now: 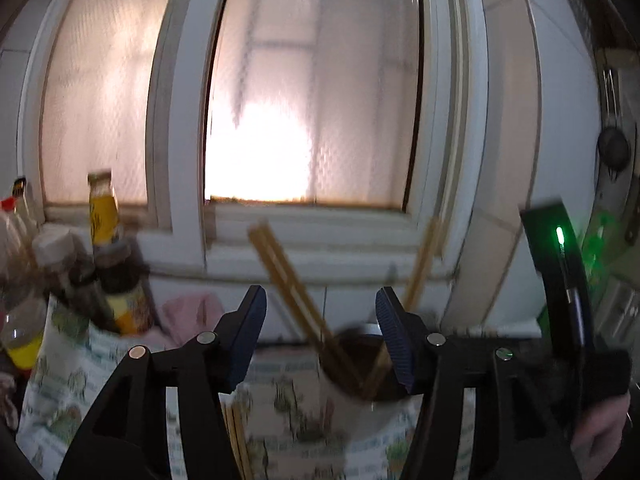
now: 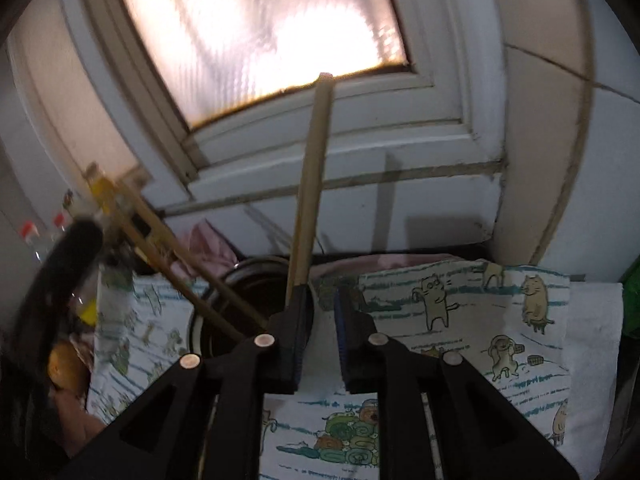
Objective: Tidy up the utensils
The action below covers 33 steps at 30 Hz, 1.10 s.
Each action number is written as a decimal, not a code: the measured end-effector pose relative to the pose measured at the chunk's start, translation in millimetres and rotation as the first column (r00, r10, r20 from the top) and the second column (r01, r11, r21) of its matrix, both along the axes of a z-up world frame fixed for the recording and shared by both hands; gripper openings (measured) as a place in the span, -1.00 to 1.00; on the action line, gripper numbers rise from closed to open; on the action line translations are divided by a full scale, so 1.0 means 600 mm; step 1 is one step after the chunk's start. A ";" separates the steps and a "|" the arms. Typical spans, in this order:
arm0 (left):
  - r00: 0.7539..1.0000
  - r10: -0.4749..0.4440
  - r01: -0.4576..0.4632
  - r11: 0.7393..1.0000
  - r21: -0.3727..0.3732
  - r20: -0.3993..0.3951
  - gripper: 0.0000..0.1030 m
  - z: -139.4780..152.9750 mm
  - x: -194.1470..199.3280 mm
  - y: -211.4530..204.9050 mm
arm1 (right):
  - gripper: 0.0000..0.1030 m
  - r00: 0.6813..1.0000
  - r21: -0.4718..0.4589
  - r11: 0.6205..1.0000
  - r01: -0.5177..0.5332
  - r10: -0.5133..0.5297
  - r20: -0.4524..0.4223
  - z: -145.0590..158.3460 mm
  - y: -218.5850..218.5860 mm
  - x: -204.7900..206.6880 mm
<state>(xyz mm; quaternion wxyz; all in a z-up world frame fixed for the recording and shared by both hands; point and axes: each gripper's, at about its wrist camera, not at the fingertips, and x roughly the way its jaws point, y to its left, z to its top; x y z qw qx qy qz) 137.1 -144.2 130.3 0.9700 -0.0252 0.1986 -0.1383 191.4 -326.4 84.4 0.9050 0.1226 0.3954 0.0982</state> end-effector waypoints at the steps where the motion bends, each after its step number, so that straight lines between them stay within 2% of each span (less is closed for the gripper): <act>1: 0.999 0.017 -0.016 1.000 0.026 -0.042 0.08 -0.009 0.000 -0.005 | -0.72 1.000 0.000 1.000 0.005 -0.005 0.006 0.001 0.002 0.000; 3: 0.993 0.029 -0.023 0.998 0.052 -0.117 0.04 -0.025 0.007 -0.015 | -0.78 1.000 -0.008 1.000 0.009 -0.009 0.016 0.000 0.005 0.000; 5: 0.974 0.056 -0.039 0.996 0.081 -0.219 -0.23 -0.042 0.029 -0.029 | -0.87 1.000 -0.013 1.000 0.015 -0.015 0.016 -0.003 0.005 0.002; 7: 0.949 0.116 -0.094 0.992 0.087 -0.293 -0.38 -0.058 0.052 -0.032 | -0.87 1.000 -0.017 1.000 0.016 -0.015 0.013 -0.004 0.004 0.003; 10: 0.938 0.065 -0.061 0.998 0.021 -0.342 -0.85 -0.067 0.073 -0.037 | -0.89 1.000 0.003 1.000 0.004 -0.004 0.007 -0.005 0.003 0.005; 11: 0.935 0.061 -0.056 0.998 0.024 -0.348 -0.92 -0.068 0.075 -0.042 | -0.90 1.000 0.005 1.000 0.004 -0.004 0.004 -0.005 0.003 0.005; 15: 0.941 0.062 -0.045 0.997 0.057 -0.333 -0.96 -0.069 0.084 -0.057 | -0.89 1.000 0.015 1.000 0.024 -0.024 -0.005 -0.005 0.001 0.000; 25: 0.938 -0.130 0.112 0.991 -0.071 -0.323 -0.90 -0.078 0.175 -0.060 | -0.78 0.999 0.100 0.994 0.046 -0.047 -0.001 -0.006 -0.018 -0.031; 26: 0.938 -0.143 0.123 0.989 -0.081 -0.315 -1.00 -0.077 0.183 -0.061 | -0.78 0.999 0.094 0.994 0.051 -0.051 0.003 -0.004 -0.019 -0.032; 29: 0.952 -0.163 0.144 0.986 -0.088 -0.259 -1.00 -0.070 0.200 -0.065 | -0.77 0.998 0.089 0.994 0.057 -0.058 0.010 -0.001 -0.023 -0.034; 31: 0.954 -0.182 0.153 0.979 -0.134 -0.239 -1.00 -0.064 0.199 -0.055 | -0.82 0.999 0.120 0.992 0.032 -0.034 0.008 -0.001 -0.019 -0.033; 33: 0.963 -0.184 0.156 0.976 -0.151 -0.199 -1.00 -0.052 0.180 -0.037 | -0.78 0.997 0.077 0.996 0.053 -0.057 0.048 0.006 -0.012 -0.039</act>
